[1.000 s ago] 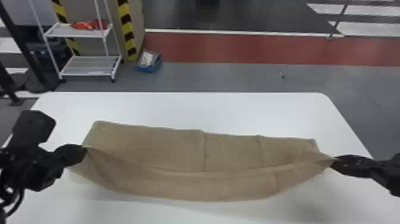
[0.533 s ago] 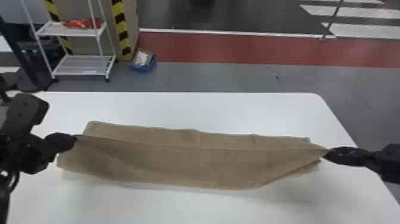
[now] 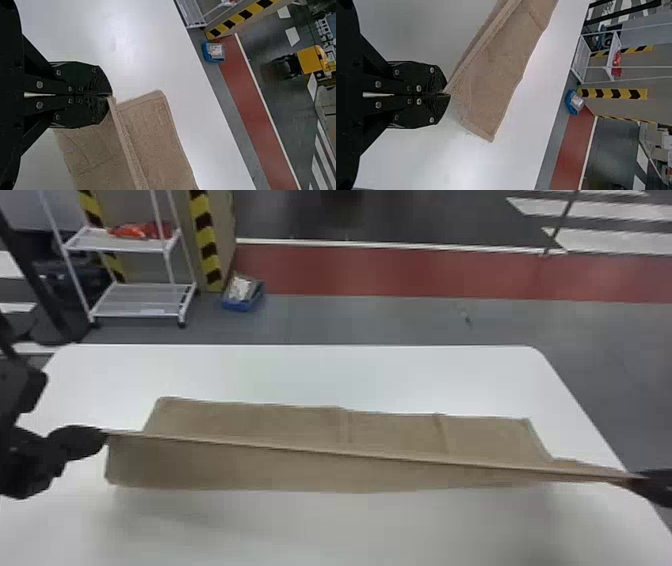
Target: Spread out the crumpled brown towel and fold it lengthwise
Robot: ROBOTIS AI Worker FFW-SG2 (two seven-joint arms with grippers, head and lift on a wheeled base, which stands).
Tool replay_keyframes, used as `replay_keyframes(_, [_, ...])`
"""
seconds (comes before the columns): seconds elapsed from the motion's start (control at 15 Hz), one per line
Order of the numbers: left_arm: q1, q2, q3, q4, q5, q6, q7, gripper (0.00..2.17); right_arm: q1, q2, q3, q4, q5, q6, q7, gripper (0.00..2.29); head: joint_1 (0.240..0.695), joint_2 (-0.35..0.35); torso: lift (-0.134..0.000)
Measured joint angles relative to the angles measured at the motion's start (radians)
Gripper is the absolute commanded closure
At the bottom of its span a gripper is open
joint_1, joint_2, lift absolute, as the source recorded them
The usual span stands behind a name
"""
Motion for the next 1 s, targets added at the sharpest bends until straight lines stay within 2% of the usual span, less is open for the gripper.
replay_keyframes(0.07, [0.008, 0.002, 0.001, -0.006, 0.001, -0.001, -0.002, 1.78, 0.021, 0.000, -0.005, -0.011, 0.006, 0.001, 0.000, 1.34, 0.695, -0.095, -0.124])
replay_keyframes(0.13, [0.021, 0.003, 0.002, -0.014, 0.001, -0.003, -0.004, 1.78, 0.043, 0.004, 0.004, -0.022, 0.022, 0.001, 0.000, 1.06, 0.695, -0.096, -0.124])
replay_keyframes(0.2, [0.036, 0.003, 0.003, -0.023, 0.001, -0.006, -0.005, 1.78, 0.063, 0.010, 0.027, -0.033, 0.050, 0.001, -0.001, 0.49, 0.695, -0.091, -0.124])
replay_keyframes(0.27, [0.050, 0.003, 0.004, -0.031, 0.001, -0.009, -0.005, 1.78, 0.082, 0.014, 0.055, -0.043, 0.086, 0.000, -0.001, 0.17, 0.695, -0.086, -0.124])
replay_keyframes(0.33, [0.062, 0.004, 0.007, -0.038, 0.001, -0.011, -0.008, 1.78, 0.098, 0.015, 0.075, -0.049, 0.116, -0.003, -0.001, 0.09, 0.695, -0.083, -0.124])
replay_keyframes(0.47, [0.093, 0.003, 0.016, -0.061, 0.002, -0.014, -0.011, 1.78, 0.133, 0.012, 0.108, -0.067, 0.178, -0.021, 0.000, 0.09, 0.695, -0.079, -0.124])
replay_keyframes(0.6, [0.121, 0.003, 0.023, -0.073, 0.003, -0.018, -0.009, 1.78, 0.152, 0.010, 0.130, -0.086, 0.210, -0.051, 0.000, 0.14, 0.695, -0.070, -0.124])
replay_keyframes(0.87, [0.151, 0.000, 0.026, -0.089, 0.003, -0.020, -0.007, 1.78, 0.140, 0.010, 0.201, -0.123, 0.238, -0.059, 0.000, 0.21, 0.695, -0.022, -0.124])
replay_keyframes(1.0, [0.159, -0.005, 0.025, -0.099, 0.002, -0.020, -0.007, 1.78, 0.101, 0.007, 0.263, -0.138, 0.254, -0.048, 0.000, 0.21, 0.695, 0.004, -0.124])
